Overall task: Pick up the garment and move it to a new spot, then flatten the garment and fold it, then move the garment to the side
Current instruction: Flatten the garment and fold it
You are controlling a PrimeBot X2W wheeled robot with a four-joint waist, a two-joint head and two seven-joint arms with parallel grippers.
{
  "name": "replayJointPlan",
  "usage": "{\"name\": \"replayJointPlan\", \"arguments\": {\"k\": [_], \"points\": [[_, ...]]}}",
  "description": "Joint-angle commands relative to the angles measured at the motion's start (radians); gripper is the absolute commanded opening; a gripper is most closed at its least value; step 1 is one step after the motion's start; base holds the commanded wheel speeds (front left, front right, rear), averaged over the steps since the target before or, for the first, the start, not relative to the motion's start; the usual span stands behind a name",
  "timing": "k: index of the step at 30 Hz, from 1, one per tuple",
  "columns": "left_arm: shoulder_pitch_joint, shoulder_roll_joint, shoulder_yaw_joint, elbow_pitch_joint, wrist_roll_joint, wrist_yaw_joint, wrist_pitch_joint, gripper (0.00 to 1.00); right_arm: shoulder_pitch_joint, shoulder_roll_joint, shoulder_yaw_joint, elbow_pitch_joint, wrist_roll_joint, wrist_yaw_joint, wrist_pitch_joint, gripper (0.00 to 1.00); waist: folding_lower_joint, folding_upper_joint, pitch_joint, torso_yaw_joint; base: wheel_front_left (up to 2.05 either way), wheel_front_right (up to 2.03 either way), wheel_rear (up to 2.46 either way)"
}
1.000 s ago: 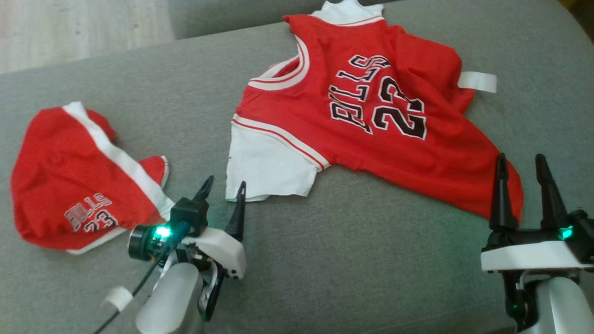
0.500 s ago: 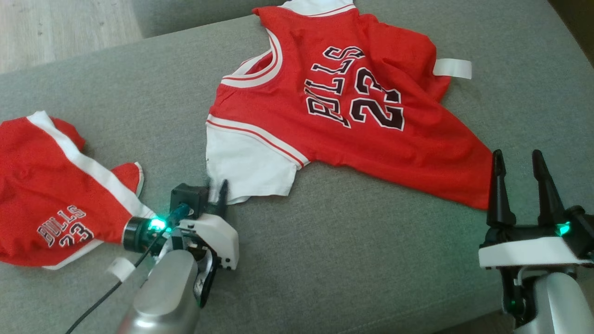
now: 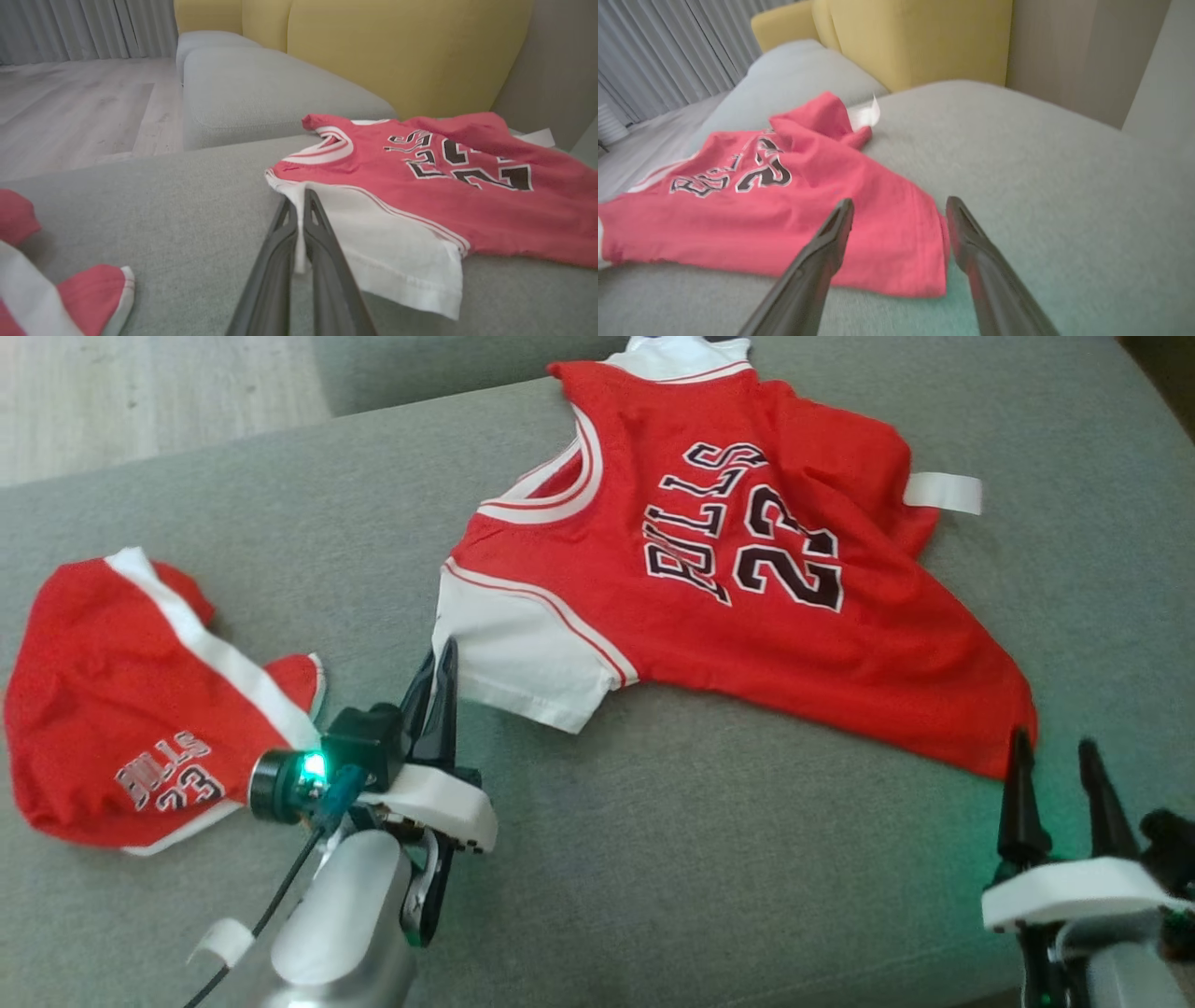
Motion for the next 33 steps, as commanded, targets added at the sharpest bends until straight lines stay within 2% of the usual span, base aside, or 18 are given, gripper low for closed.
{"name": "replayJointPlan", "arguments": {"k": [1, 7, 19, 20, 21, 22, 27, 33], "points": [[-0.011, 0.013, 0.039, -0.061, -0.001, 0.006, -0.019, 0.00, -0.012, -0.008, 0.008, 0.007, 0.009, -0.001, 0.006, 1.00, 0.0000, 0.0000, 0.000, 0.011, 0.00, 0.00, 0.00], [0.015, 0.019, 0.031, -0.149, 0.004, 0.010, -0.034, 0.00, -0.052, -0.008, -0.005, 0.175, 0.047, -0.001, 0.025, 1.00, 0.0000, 0.0000, -0.003, 0.033, 0.00, 0.00, 0.00], [0.034, 0.030, 0.006, -0.198, 0.003, 0.013, -0.016, 0.00, -0.173, -0.008, 0.019, 0.415, 0.053, -0.001, -0.005, 1.00, 0.0000, 0.0000, -0.001, 0.050, 0.00, 0.00, 0.00], [0.035, 0.031, 0.006, -0.199, 0.002, 0.014, -0.015, 0.00, -0.180, -0.008, 0.024, 0.432, 0.056, -0.001, -0.005, 0.98, 0.0000, 0.0000, -0.003, 0.050, 0.00, 0.00, 0.00], [0.036, 0.031, 0.005, -0.201, 0.001, 0.015, -0.013, 0.00, -0.186, -0.008, 0.031, 0.448, 0.059, -0.001, -0.005, 0.54, 0.0000, 0.0000, -0.005, 0.051, 0.00, 0.00, 0.00], [0.038, 0.032, 0.004, -0.202, 0.000, 0.016, -0.011, 0.00, -0.192, -0.008, 0.038, 0.458, 0.059, -0.001, -0.009, 0.00, 0.0000, 0.0000, -0.008, 0.051, 0.00, 0.00, 0.00], [0.050, 0.040, 0.005, -0.206, -0.009, 0.018, 0.000, 0.00, -0.218, -0.008, 0.053, 0.459, 0.059, -0.001, -0.030, 0.00, 0.0000, 0.0000, -0.026, 0.048, 0.00, 0.00, 0.00], [0.055, 0.047, 0.017, -0.227, -0.043, 0.005, 0.005, 0.00, -0.230, -0.008, 0.083, 0.321, 0.053, -0.001, -0.041, 0.00, 0.0000, 0.0000, -0.052, 0.049, 0.00, 0.00, 0.00]]}}
